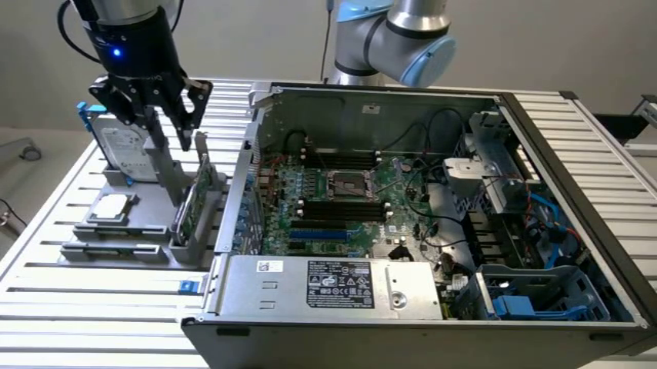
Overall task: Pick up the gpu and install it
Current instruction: 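Pick up the gpu and move the gpu toward the slot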
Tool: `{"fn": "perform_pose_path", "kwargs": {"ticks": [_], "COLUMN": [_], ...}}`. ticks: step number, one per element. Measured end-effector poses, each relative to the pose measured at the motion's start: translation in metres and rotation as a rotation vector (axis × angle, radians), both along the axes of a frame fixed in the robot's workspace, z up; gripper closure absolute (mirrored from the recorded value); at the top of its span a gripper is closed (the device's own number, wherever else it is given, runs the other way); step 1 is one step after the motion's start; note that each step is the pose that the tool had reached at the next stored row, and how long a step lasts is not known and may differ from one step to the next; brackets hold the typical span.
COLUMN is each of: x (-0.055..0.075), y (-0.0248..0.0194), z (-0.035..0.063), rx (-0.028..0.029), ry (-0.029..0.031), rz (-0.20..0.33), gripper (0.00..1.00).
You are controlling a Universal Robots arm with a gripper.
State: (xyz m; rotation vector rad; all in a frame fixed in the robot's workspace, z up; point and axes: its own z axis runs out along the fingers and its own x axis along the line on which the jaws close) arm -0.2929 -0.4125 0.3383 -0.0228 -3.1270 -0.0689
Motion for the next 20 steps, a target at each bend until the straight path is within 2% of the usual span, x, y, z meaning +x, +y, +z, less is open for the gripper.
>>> {"fn": "perform_pose_path", "kwargs": {"ticks": [12, 20], "x": [-0.002, -0.002], "y": [-0.0075, -0.0087], "z": [-0.0219, -0.0365], "rx": [0.0, 0.0], "ry": [0.0, 0.0], "rz": [0.0, 0.003], "gripper": [0.58, 0.58]}}
